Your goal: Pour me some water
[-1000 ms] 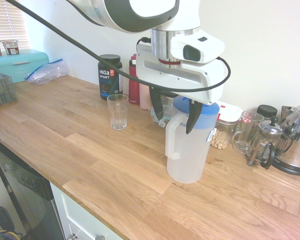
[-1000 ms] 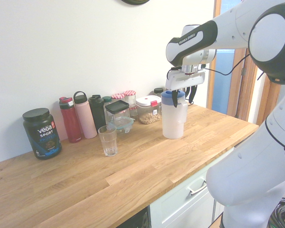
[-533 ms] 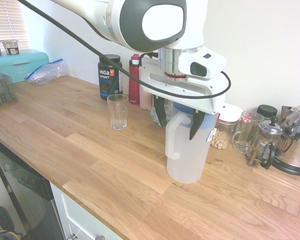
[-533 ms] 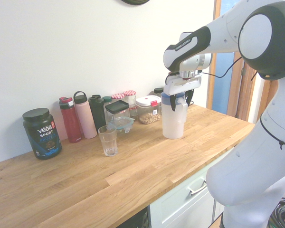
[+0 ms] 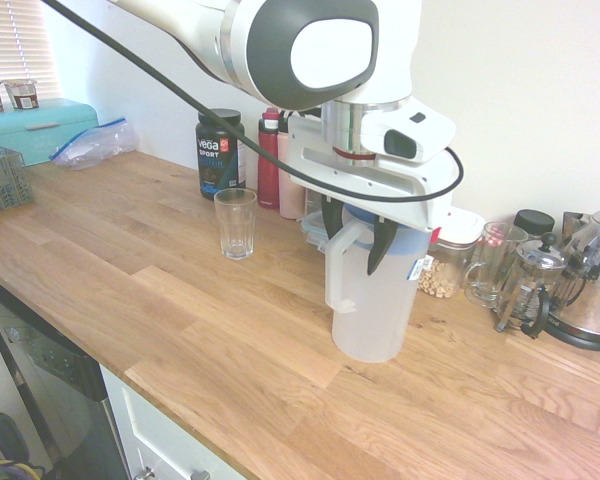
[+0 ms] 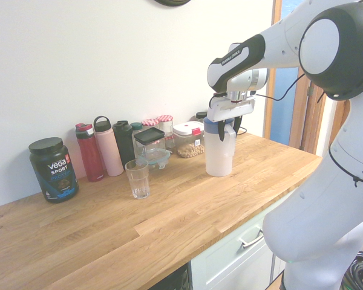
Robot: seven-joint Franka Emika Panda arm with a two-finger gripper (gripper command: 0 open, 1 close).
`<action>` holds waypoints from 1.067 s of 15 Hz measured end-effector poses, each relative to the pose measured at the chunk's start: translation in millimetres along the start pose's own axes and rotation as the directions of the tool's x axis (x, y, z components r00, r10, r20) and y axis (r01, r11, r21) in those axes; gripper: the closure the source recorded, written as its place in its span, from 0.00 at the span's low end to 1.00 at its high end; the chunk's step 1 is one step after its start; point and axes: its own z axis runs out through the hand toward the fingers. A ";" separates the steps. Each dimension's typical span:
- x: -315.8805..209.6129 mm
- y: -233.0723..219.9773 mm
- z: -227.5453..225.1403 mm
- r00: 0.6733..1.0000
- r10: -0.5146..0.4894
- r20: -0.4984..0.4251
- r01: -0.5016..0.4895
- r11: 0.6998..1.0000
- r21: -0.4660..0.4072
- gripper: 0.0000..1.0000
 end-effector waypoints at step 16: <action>8.6 1.5 -26.6 0.999 -0.035 -0.016 0.035 0.999 -0.014 1.00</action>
